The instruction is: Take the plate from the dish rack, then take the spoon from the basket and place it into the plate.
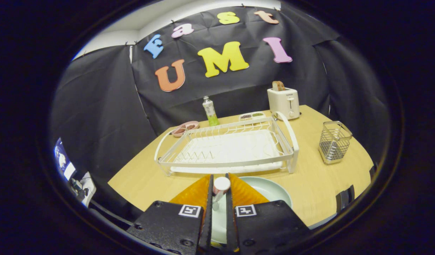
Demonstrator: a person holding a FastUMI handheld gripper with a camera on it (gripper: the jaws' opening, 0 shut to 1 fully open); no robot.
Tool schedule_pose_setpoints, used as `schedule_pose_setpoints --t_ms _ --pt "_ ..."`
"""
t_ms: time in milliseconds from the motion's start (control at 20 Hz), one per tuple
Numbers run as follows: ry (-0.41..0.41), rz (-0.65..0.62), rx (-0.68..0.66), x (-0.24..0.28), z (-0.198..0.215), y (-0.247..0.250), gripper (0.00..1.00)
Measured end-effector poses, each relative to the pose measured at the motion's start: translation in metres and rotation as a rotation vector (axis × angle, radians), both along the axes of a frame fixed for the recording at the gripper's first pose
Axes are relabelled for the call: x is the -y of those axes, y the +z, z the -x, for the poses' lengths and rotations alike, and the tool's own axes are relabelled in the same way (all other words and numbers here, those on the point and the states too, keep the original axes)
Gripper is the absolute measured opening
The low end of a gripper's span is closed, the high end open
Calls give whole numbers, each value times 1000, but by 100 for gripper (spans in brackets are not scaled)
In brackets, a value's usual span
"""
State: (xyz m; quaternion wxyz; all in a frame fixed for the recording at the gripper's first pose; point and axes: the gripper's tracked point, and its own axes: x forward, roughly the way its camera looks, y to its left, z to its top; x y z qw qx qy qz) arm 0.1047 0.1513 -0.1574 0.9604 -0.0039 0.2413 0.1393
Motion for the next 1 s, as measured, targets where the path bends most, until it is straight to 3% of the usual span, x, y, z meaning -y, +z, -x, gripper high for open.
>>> schedule_pose_setpoints --t_ms 300,400,600,1000 --pt "-80 14 12 36 -5 15 31" --pt "-74 30 62 41 -1 29 48" --pt "-87 66 143 45 12 51 92" --pt "-123 95 312 42 66 100 100"
